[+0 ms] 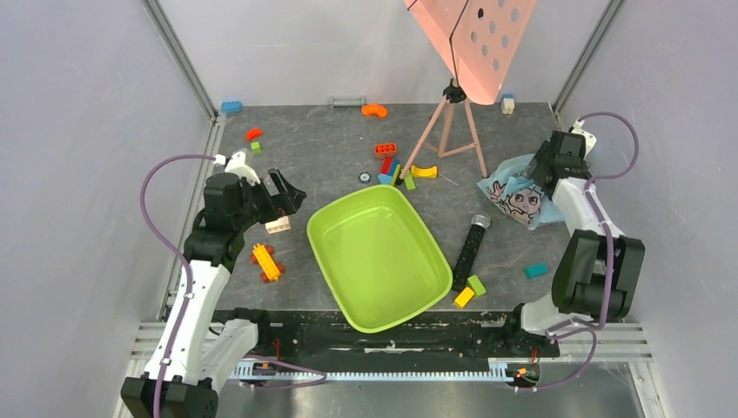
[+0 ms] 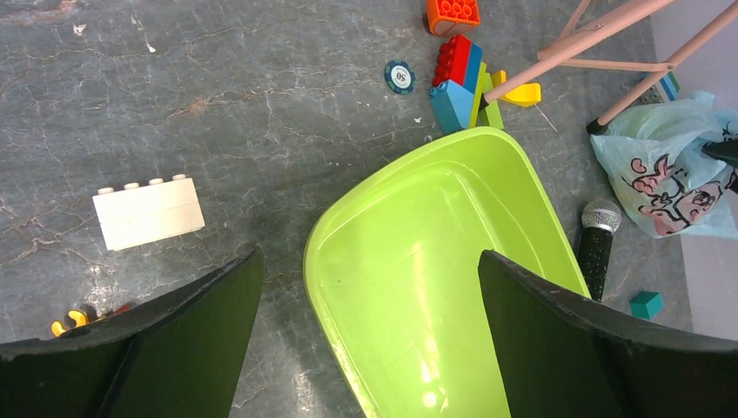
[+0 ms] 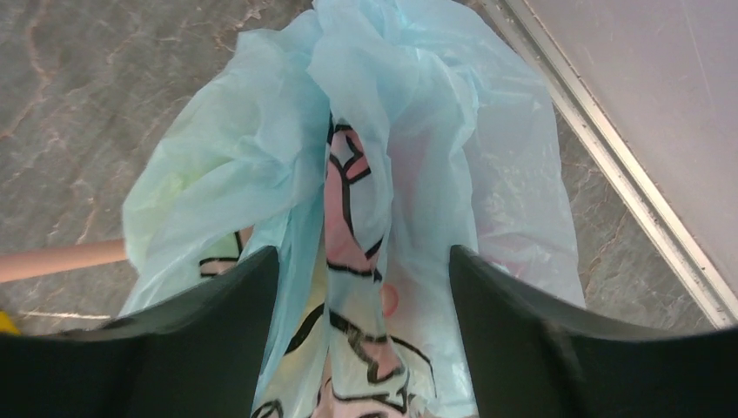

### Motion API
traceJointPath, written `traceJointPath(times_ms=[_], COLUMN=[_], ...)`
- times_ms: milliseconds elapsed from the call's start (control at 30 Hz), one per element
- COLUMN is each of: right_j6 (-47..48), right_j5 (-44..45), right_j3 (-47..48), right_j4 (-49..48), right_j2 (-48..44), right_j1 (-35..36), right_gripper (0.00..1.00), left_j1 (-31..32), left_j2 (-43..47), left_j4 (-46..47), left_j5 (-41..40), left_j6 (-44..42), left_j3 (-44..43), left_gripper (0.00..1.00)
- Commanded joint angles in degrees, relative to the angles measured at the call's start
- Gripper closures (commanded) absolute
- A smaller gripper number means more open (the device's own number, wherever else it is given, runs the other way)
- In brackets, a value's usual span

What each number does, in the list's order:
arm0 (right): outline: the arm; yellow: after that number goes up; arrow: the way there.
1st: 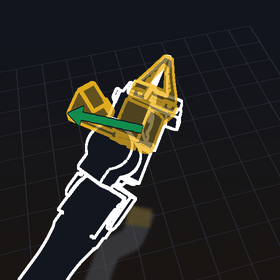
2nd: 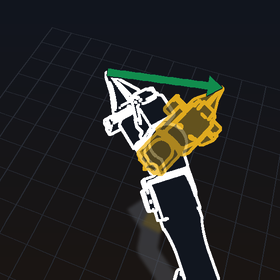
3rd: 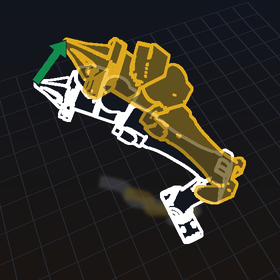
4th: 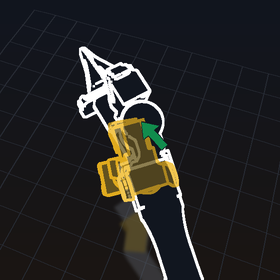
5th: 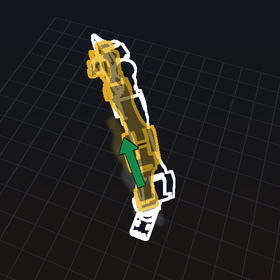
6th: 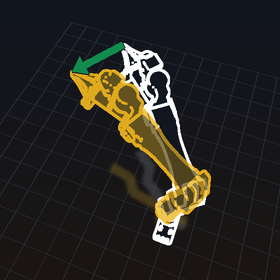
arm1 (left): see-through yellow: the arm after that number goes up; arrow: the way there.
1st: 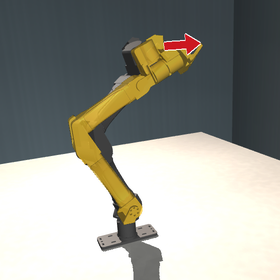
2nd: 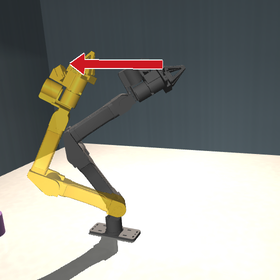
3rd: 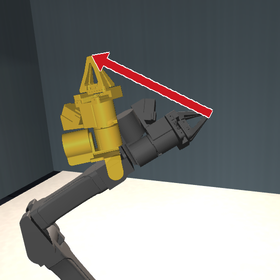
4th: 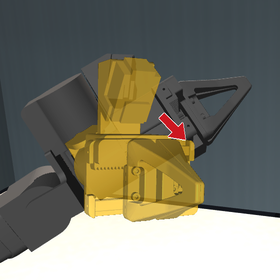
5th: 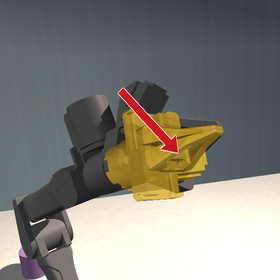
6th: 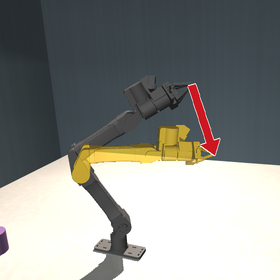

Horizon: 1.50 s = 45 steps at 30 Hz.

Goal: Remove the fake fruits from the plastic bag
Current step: Pick up the plastic bag at the center of the board, then untie the plastic bag from the bin.

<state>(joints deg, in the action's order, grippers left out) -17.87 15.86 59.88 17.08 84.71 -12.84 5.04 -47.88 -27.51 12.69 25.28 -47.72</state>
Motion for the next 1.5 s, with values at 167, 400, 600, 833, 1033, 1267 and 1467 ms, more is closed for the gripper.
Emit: traceJointPath(times_ms=[167,400,600,833,1033,1267,1467], right_j6=[-4.0,-2.8,-1.1,0.4,0.4,2.0,4.0], right_j5=[2.2,-2.2,-6.0,-6.1,-8.6,-23.9,-30.7], right_j3=[1.0,-2.6,-3.1,-2.8,-2.7,-5.7,-7.6], right_j4=[-3.8,-6.4,-5.1,-1.0,2.9,1.9,0.8], right_j2=[0.9,-7.7,-16.6,-25.3,-31.2,-36.1,-38.8], right_j1=[-0.5,-0.4,0.5,8.7,16.6,23.6,32.0], right_gripper=[0.90,1.00,1.00,1.00,1.00,1.00,1.00], left_j1=[0.2,0.2,0.3,8.8,15.7,22.0,23.6], left_j2=[0.5,0.9,1.1,1.5,3.5,5.1,4.4], left_j4=[1.8,1.9,2.7,0.5,3.3,4.9,8.2], left_j5=[2.5,2.5,5.0,-3.2,-2.9,-1.9,3.0], left_j6=[-2.4,-2.6,-3.1,-5.5,-3.3,-3.1,-2.8], left_j3=[0.1,0.3,0.3,-3.0,-3.0,-4.4,-4.6], left_gripper=[0.00,0.00,0.00,0.02,0.02,0.02,0.00])
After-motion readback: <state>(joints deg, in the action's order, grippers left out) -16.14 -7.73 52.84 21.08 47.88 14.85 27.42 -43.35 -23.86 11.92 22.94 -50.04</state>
